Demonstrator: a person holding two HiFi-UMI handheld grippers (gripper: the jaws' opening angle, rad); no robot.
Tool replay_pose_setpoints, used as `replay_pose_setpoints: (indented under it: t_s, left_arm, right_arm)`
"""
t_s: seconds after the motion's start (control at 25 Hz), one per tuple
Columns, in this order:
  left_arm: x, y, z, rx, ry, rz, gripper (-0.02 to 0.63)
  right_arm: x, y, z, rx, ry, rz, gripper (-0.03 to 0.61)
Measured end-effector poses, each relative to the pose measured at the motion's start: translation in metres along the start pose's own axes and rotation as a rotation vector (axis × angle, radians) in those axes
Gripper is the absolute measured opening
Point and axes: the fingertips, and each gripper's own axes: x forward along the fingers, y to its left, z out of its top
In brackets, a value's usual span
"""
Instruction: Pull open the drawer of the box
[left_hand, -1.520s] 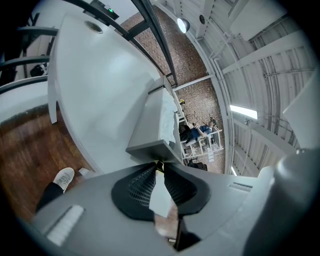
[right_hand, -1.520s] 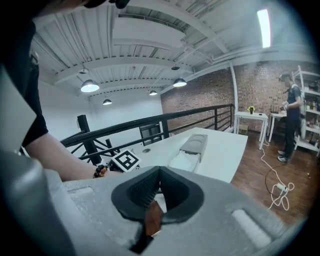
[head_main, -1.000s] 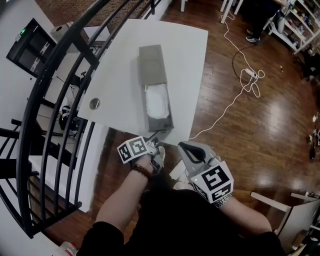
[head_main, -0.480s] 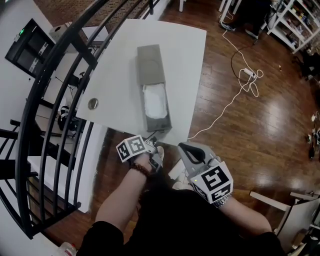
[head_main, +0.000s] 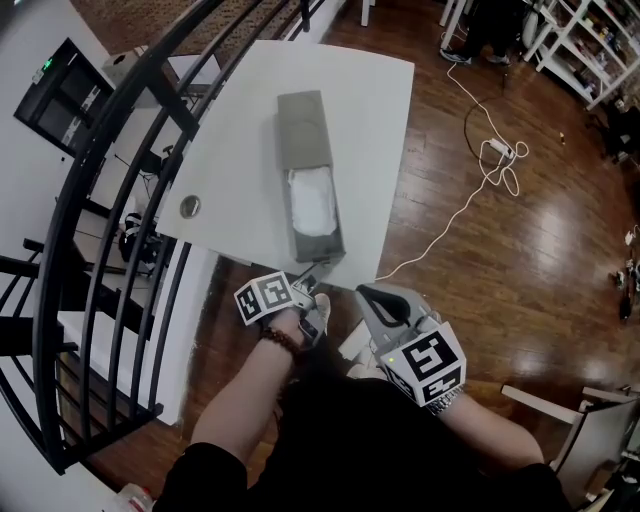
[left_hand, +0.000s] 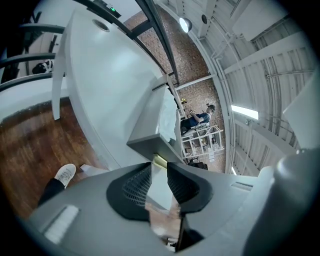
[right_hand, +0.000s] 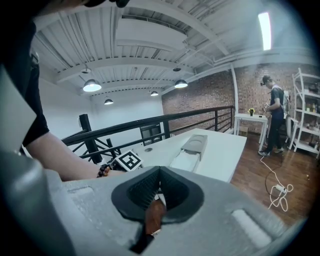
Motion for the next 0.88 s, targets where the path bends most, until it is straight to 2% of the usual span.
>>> replay_pose_setpoints:
  t_s: [0.32, 0.6, 0.88]
  left_arm:
    - [-0.017, -0.005, -0.006, 0.028, -0.042, 0.01, 0.076]
    - [-0.038, -0.017, -0.014, 0.12, -0.082, 0.014, 0.015]
    - [-0.061, -0.043, -0.033, 0.227, -0.11, -0.001, 0.011]
  right_arm:
    - [-0.014, 0.009, 0.003, -0.027, -0.038, 0.009, -0.008]
    - [-0.032, 0.022, 0.003, -0.058, -0.082, 0.012, -0.008]
    - [-0.057, 0.037, 0.001, -0.082, -0.124, 0.013, -0.008]
